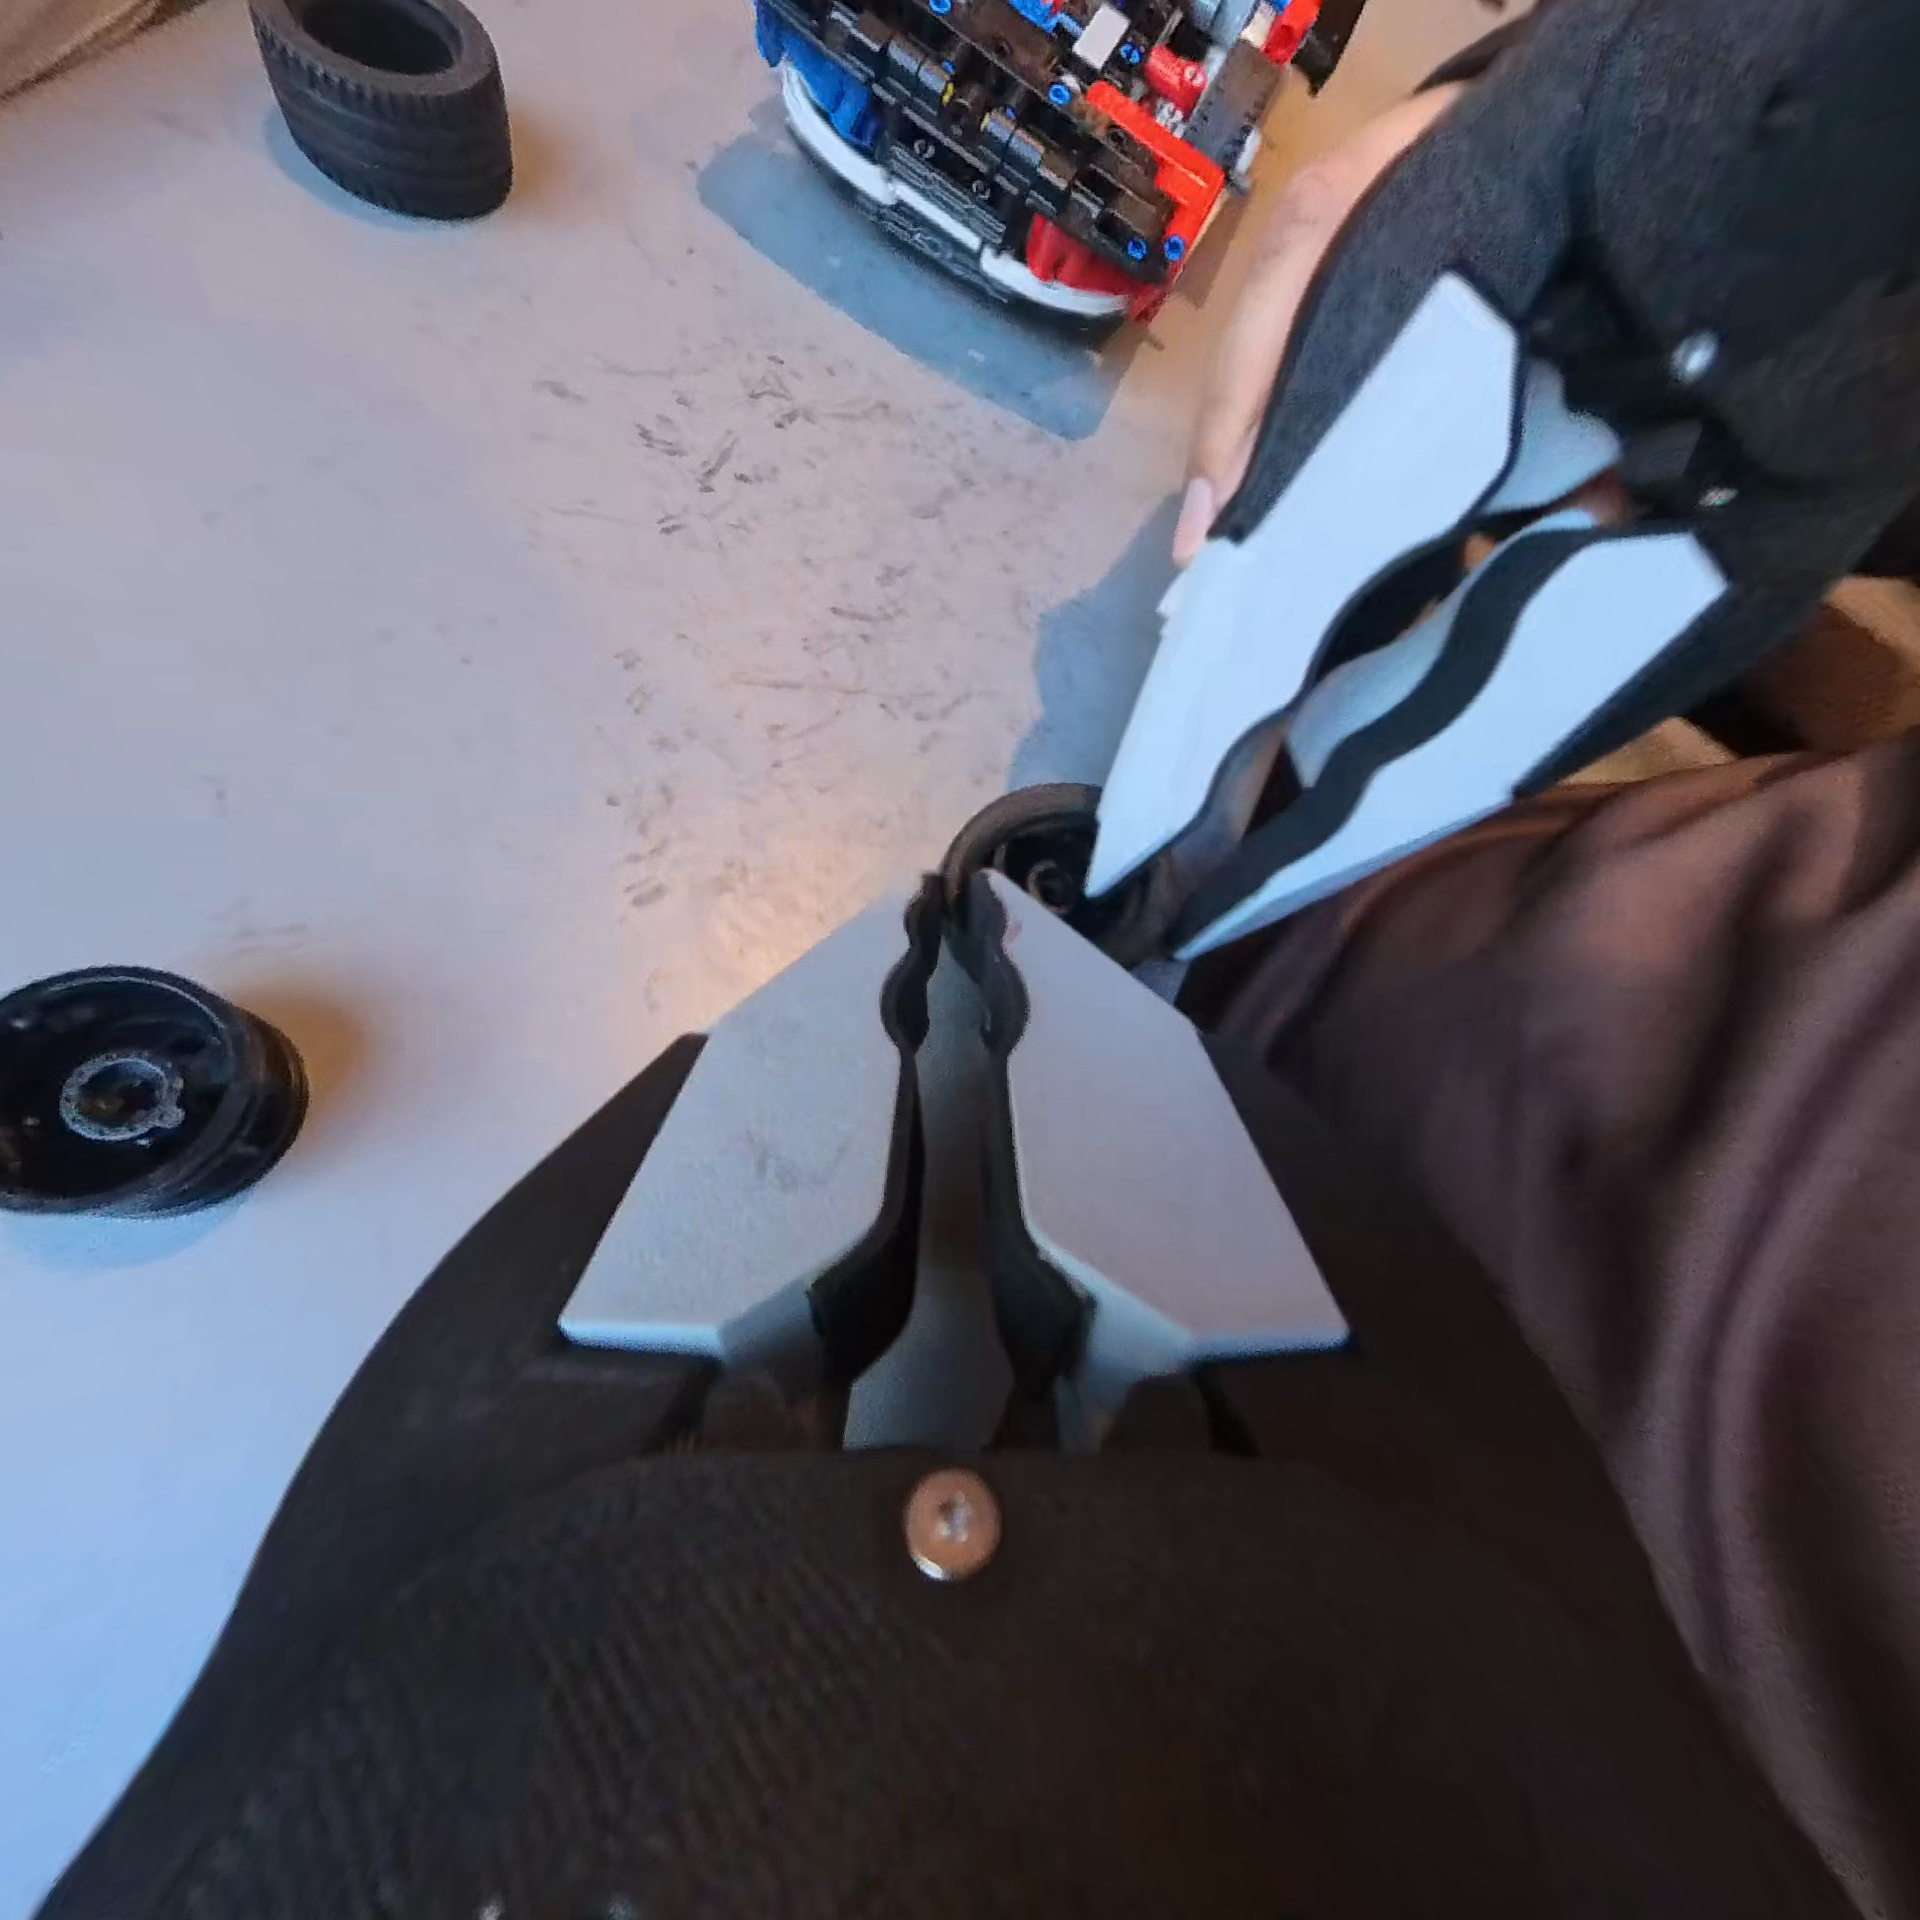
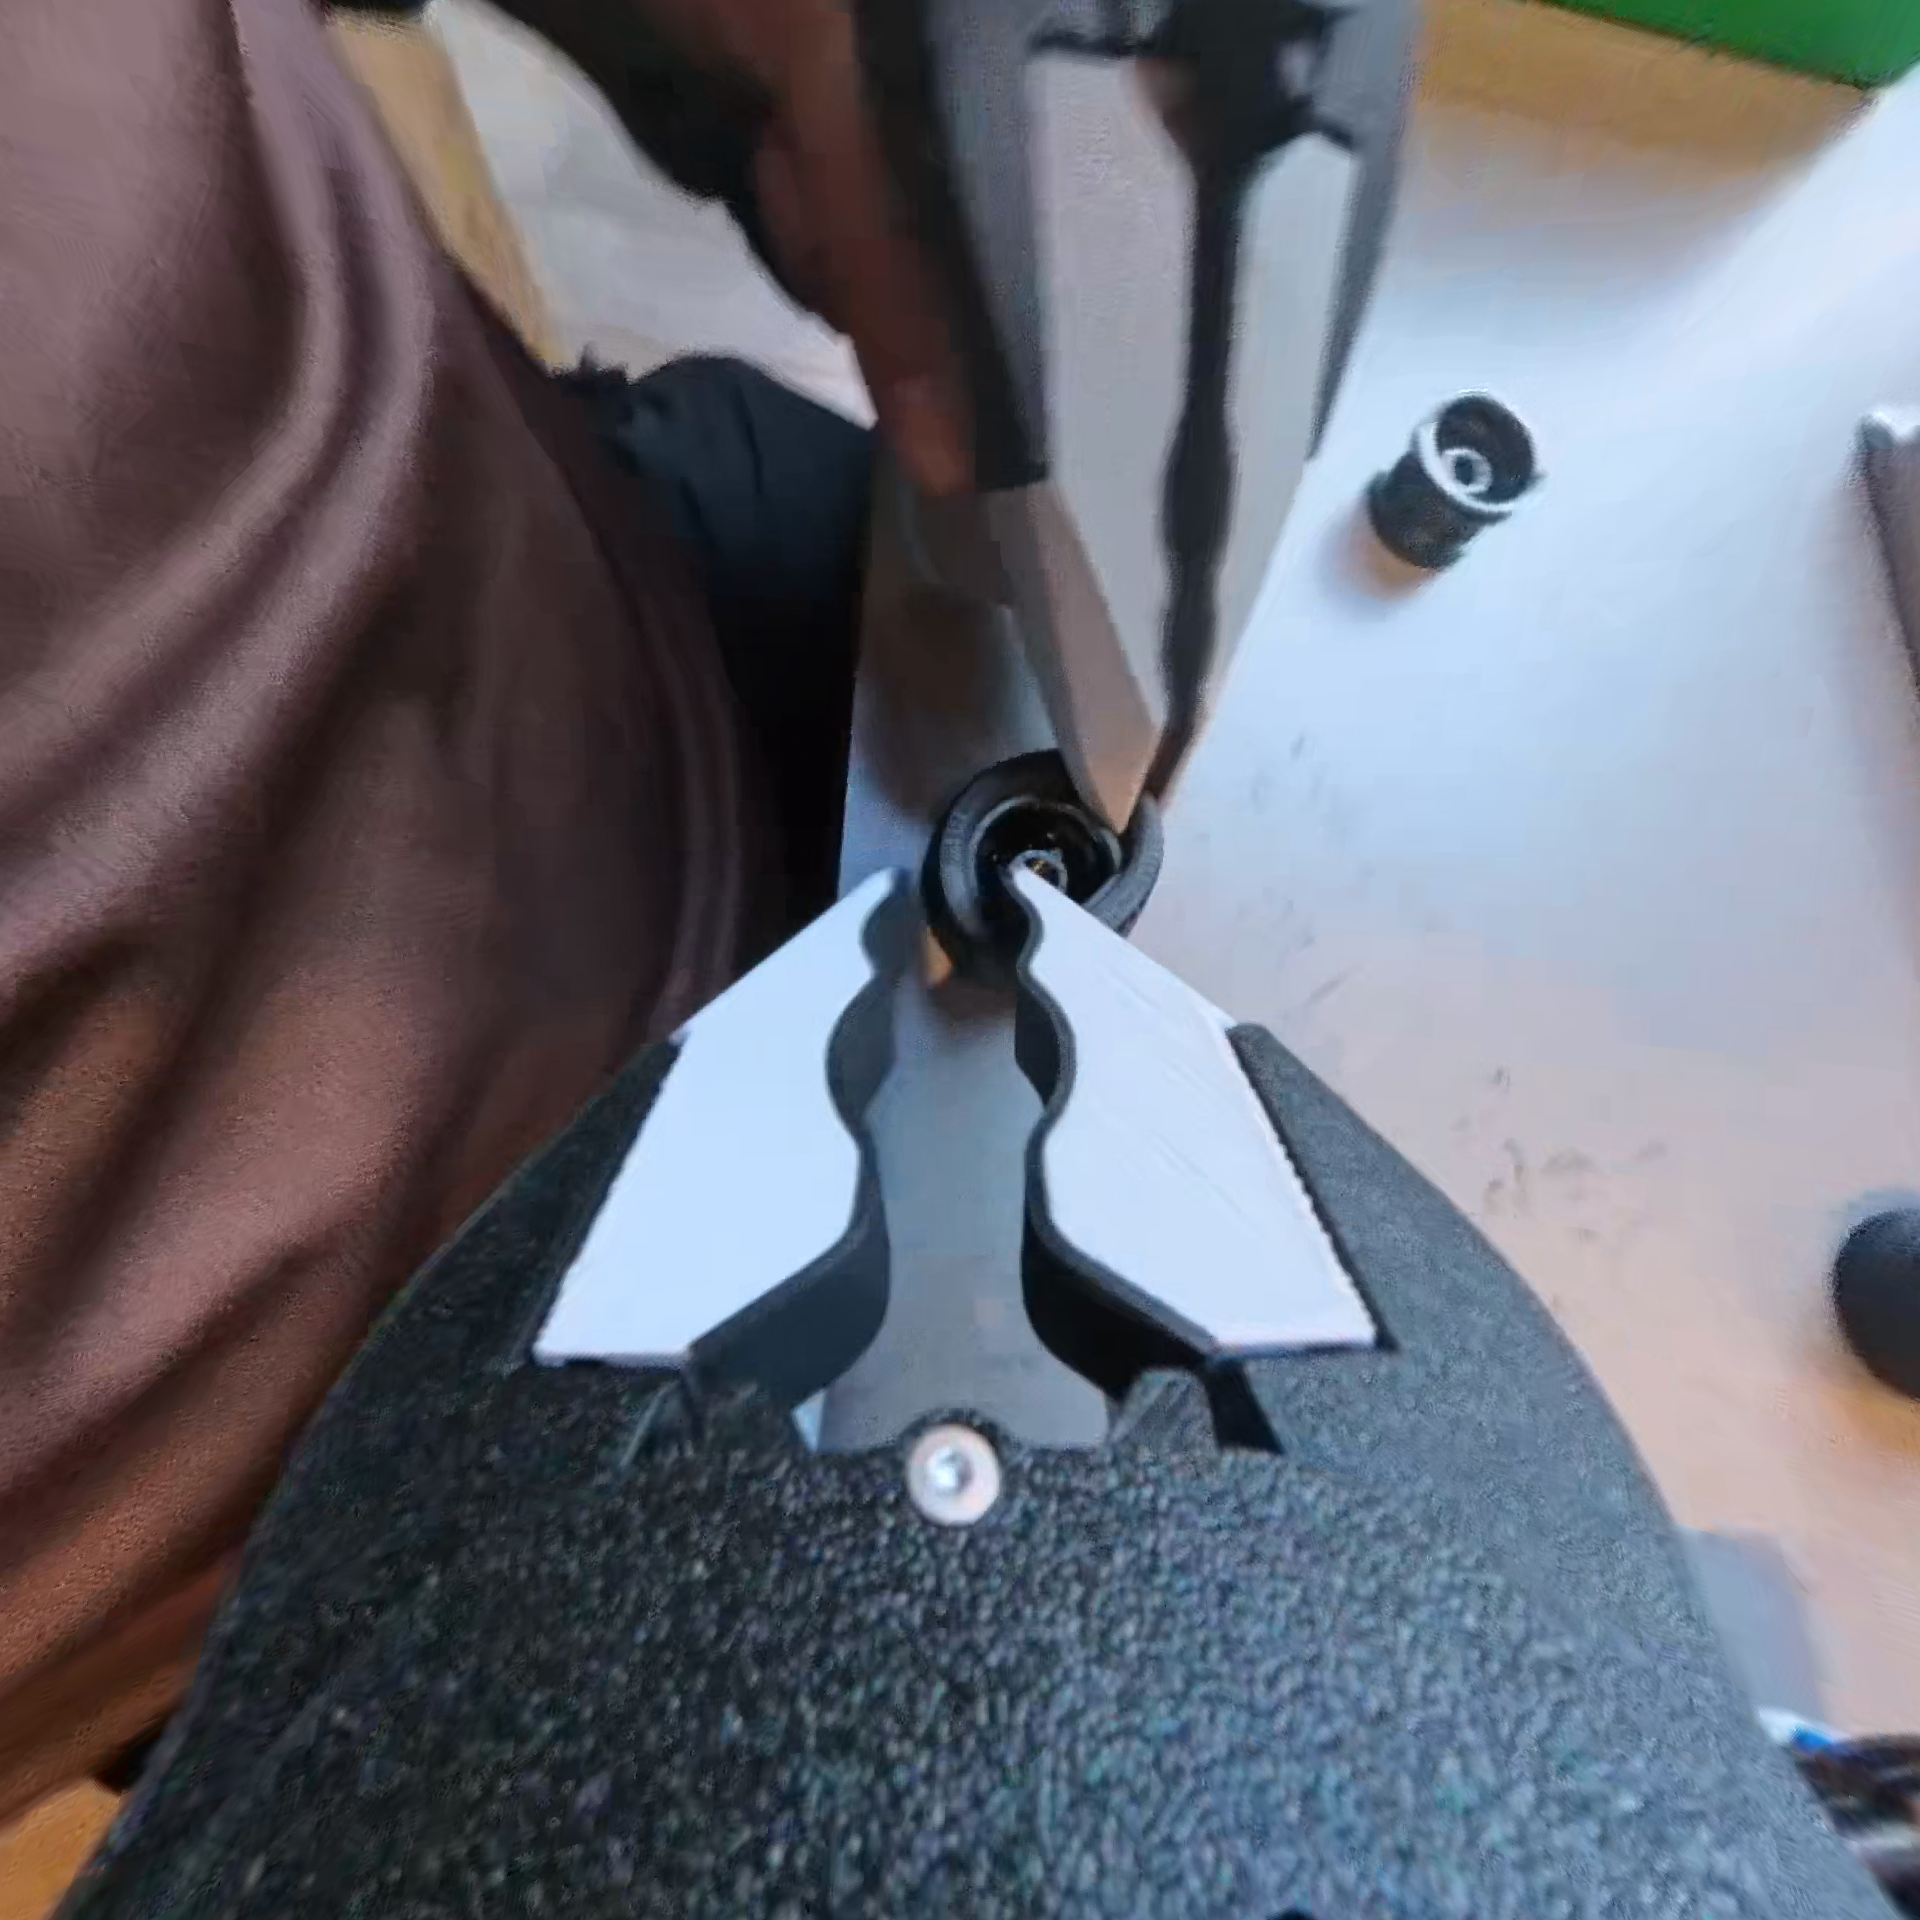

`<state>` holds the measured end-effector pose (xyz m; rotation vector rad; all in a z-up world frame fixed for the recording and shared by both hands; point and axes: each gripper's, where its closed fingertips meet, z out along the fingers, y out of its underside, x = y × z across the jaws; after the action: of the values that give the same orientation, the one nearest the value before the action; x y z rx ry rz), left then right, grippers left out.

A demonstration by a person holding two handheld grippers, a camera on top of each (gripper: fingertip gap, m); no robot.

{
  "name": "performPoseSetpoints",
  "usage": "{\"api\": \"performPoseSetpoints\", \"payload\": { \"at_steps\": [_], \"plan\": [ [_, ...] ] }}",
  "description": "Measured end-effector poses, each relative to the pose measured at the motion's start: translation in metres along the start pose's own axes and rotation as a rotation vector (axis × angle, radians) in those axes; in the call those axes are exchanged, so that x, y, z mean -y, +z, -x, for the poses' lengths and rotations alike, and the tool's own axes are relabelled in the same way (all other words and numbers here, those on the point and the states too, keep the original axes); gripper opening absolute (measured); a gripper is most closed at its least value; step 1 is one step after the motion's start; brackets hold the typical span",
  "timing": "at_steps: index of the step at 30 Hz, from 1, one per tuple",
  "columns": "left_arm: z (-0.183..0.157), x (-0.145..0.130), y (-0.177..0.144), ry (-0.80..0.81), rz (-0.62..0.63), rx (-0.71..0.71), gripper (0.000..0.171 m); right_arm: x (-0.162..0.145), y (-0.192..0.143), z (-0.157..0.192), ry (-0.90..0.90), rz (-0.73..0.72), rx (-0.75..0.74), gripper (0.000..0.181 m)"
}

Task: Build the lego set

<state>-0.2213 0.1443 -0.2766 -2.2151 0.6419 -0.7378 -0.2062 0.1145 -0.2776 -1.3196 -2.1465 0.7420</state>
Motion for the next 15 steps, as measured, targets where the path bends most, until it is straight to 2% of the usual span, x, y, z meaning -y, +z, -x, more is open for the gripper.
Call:
{"api": "performPoseSetpoints", "payload": {
  "at_steps": [4, 7, 10, 15],
  "plan": [
    [0.000, 0.000, -0.001, 0.014, -0.011, 0.036, 0.003, 0.012, -0.017, -0.014, 0.283, -0.121, -0.080, 0.013],
    [0.001, 0.001, -0.002, 0.032, -0.022, 0.064, 0.002, -0.007, -0.016, -0.036, 0.575, -0.073, -0.165, 0.020],
    [0.001, 0.001, -0.002, 0.035, -0.034, 0.092, 0.002, -0.002, -0.012, -0.033, 0.659, -0.110, -0.122, 0.006],
    [0.000, 0.001, -0.003, 0.038, -0.049, 0.118, 0.003, -0.005, -0.006, -0.028, 0.737, -0.120, -0.048, 0.004]
  ]
}}
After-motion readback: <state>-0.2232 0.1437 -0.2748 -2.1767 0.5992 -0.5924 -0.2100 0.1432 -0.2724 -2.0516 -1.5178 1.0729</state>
